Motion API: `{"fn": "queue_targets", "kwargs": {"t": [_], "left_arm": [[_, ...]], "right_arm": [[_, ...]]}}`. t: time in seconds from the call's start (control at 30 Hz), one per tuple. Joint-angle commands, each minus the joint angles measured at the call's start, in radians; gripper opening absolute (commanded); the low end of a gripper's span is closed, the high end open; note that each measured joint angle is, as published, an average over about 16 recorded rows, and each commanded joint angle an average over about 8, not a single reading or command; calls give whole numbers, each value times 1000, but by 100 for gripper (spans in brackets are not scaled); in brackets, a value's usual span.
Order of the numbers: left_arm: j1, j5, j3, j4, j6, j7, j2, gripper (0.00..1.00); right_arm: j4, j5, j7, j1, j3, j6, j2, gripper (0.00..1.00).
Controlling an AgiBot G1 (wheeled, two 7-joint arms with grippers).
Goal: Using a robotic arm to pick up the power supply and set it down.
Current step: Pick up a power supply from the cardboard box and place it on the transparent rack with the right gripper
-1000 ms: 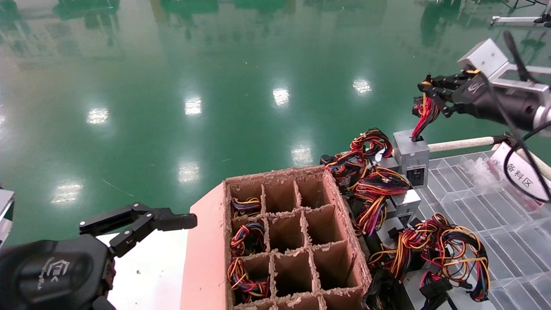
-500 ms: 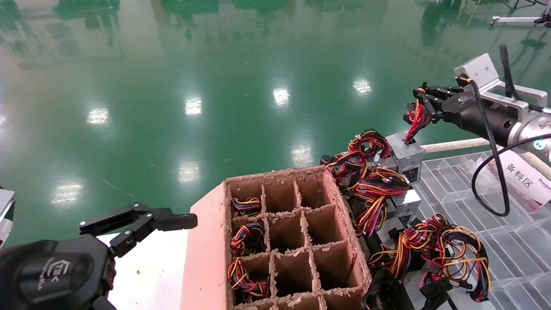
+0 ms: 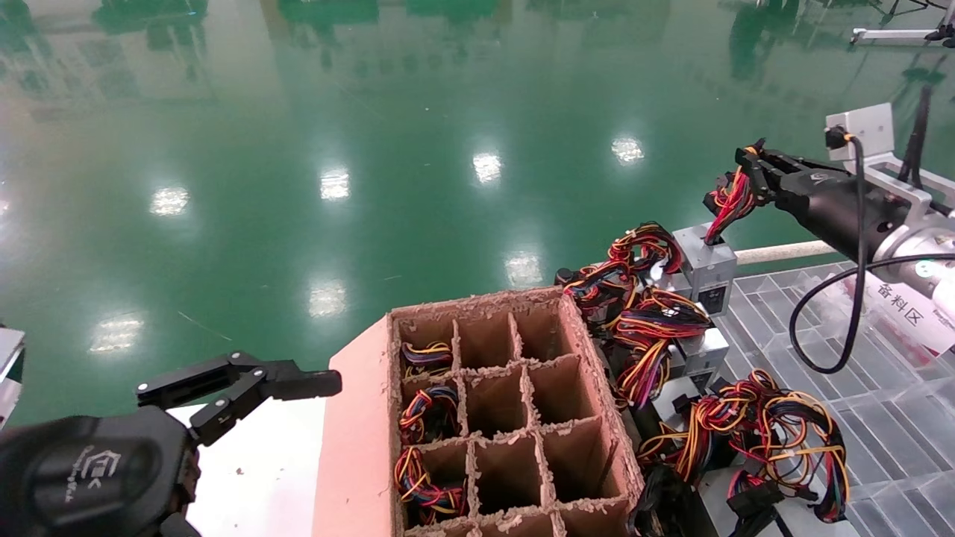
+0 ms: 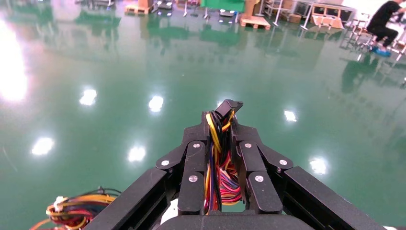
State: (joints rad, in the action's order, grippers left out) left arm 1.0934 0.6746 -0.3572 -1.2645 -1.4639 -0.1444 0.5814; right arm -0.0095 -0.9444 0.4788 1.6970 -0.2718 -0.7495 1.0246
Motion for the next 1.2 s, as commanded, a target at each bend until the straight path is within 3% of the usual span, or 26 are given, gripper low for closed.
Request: {"fn": "queue_targets", "kwargs": {"t": [0.03, 0.77, 1.2], "left_arm": [[0, 0, 0, 0, 0, 0, 0, 100], [0, 0, 0, 0, 0, 0, 0, 100], [0, 0, 0, 0, 0, 0, 0, 100]], "right_arm": [[2, 24, 0, -14, 17, 6, 2, 0], [4, 222, 42, -143, 154, 49, 9, 0], [25, 311, 69, -145, 215, 59, 47, 0]]}}
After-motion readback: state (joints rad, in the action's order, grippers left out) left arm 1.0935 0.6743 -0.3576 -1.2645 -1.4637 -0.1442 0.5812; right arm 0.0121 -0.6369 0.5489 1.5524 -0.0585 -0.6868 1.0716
